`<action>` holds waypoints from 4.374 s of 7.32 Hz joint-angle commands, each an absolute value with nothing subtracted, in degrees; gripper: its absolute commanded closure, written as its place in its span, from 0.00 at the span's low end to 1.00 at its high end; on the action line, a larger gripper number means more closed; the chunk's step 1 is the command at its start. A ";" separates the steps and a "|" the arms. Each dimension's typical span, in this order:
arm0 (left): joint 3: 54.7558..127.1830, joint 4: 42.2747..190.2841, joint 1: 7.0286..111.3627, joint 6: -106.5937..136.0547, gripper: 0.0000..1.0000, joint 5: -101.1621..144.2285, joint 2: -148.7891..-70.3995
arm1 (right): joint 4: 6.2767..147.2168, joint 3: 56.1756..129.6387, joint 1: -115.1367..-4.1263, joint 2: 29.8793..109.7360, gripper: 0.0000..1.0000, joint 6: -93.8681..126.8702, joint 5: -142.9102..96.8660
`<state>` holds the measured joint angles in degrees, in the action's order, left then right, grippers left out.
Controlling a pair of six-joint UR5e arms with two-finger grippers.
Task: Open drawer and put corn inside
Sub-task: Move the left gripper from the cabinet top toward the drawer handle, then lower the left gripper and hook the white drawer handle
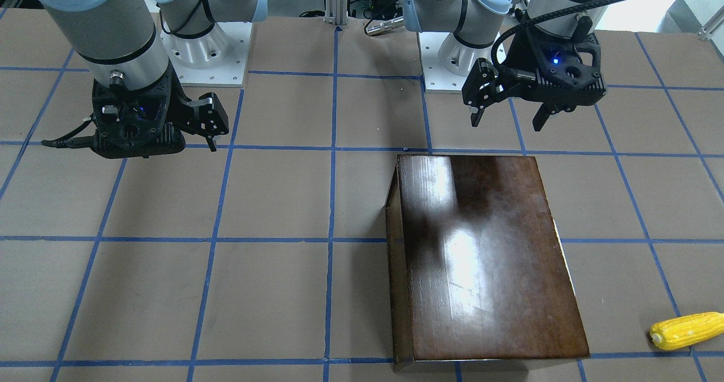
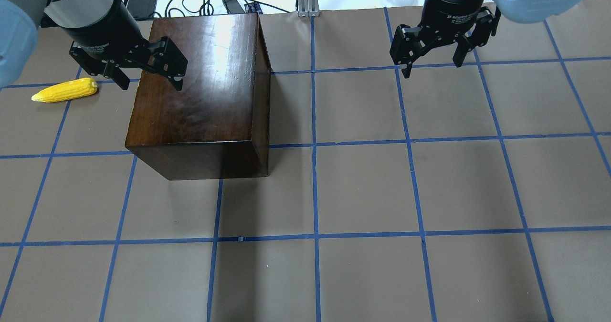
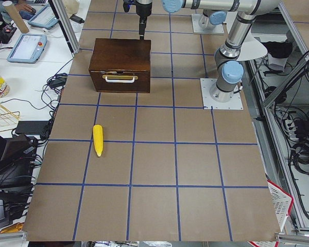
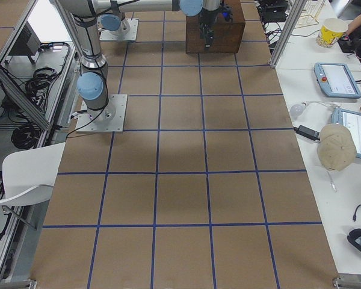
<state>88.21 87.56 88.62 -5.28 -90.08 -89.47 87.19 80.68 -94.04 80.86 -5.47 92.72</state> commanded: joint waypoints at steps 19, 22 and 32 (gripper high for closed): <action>78.92 86.85 64.70 -29.18 0.00 -79.48 -110.99 | 87.19 80.68 -94.04 80.86 0.00 -5.45 92.72; 79.80 85.61 63.98 -28.92 0.00 -74.36 -114.69 | 87.19 80.68 -94.04 80.86 0.00 -5.54 92.72; 79.89 84.99 64.34 -31.99 0.00 -71.28 -119.53 | 87.19 80.68 -94.04 80.86 0.00 -5.45 92.72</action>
